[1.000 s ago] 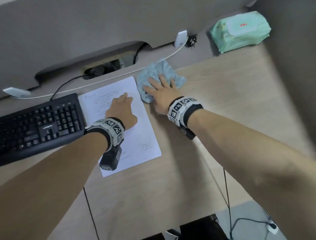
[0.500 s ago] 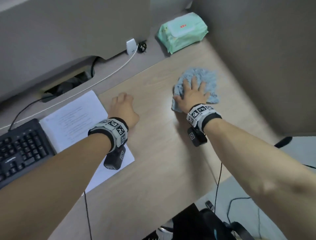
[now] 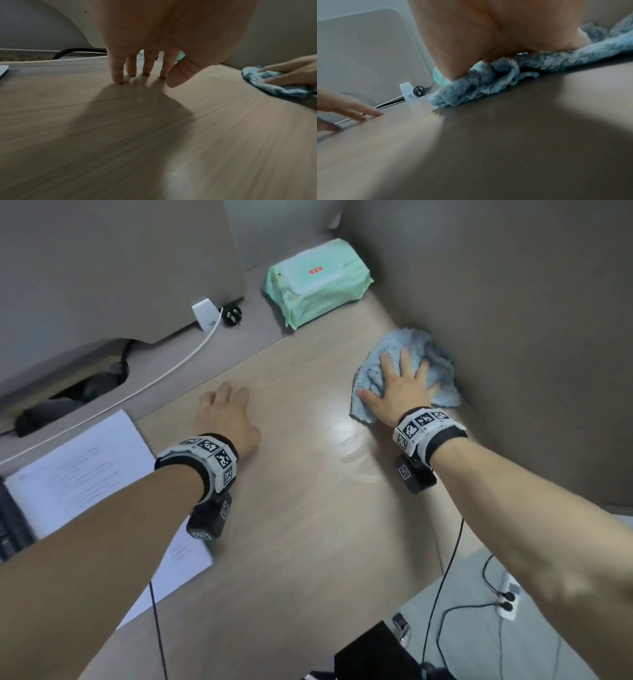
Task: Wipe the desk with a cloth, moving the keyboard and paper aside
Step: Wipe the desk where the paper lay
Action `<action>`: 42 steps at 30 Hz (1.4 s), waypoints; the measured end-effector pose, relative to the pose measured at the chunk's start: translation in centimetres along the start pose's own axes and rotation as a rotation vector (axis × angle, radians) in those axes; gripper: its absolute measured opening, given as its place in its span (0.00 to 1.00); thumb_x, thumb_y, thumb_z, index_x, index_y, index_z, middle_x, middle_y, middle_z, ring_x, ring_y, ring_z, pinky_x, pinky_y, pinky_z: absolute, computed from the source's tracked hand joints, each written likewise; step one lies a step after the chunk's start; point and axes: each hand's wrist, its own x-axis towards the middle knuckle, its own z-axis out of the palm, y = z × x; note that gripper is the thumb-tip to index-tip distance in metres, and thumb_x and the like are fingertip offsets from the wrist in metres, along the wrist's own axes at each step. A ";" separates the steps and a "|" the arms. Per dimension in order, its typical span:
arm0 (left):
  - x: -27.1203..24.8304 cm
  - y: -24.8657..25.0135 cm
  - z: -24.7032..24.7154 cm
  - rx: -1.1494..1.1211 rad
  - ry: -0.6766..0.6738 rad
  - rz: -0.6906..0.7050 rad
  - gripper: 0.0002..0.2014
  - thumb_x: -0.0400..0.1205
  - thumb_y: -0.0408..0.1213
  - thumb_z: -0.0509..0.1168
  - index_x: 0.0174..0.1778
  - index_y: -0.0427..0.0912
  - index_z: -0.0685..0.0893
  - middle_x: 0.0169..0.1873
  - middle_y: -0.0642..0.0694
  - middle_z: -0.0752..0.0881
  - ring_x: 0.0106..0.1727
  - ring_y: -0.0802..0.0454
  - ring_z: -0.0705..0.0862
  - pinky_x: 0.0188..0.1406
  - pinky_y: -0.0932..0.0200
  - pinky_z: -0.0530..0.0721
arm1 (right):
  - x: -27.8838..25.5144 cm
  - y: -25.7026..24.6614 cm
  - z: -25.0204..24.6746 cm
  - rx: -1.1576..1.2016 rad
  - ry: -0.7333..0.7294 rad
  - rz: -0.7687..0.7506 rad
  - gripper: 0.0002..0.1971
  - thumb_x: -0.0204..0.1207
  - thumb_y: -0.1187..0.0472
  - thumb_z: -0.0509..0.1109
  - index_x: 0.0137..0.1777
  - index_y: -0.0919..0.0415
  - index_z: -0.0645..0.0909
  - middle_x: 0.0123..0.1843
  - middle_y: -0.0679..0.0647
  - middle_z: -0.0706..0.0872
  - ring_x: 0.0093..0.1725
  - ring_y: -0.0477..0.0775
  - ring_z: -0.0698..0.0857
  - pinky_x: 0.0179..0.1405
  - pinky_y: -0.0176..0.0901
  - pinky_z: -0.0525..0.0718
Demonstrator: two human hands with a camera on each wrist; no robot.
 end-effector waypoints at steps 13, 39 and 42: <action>0.3 0.1 0.0 0.120 -0.048 -0.008 0.40 0.71 0.38 0.67 0.80 0.51 0.61 0.84 0.44 0.57 0.79 0.33 0.59 0.76 0.45 0.67 | -3.7 -8.1 2.5 -0.233 -0.097 -0.574 0.39 0.80 0.35 0.58 0.87 0.43 0.48 0.90 0.51 0.42 0.86 0.69 0.37 0.78 0.82 0.43; -0.6 -1.9 2.4 -0.052 0.099 0.092 0.31 0.81 0.42 0.59 0.81 0.40 0.63 0.84 0.38 0.59 0.82 0.35 0.59 0.81 0.47 0.58 | -13.0 -4.9 6.2 -0.026 -0.065 -0.022 0.41 0.81 0.35 0.58 0.87 0.45 0.42 0.89 0.55 0.36 0.85 0.74 0.36 0.77 0.83 0.48; -2.1 -2.5 3.8 -0.015 0.145 0.164 0.29 0.79 0.39 0.61 0.77 0.39 0.68 0.82 0.38 0.63 0.81 0.35 0.60 0.80 0.47 0.61 | -15.3 -6.7 8.3 -0.118 -0.090 -0.216 0.38 0.82 0.35 0.54 0.87 0.43 0.44 0.89 0.53 0.37 0.85 0.71 0.35 0.77 0.82 0.48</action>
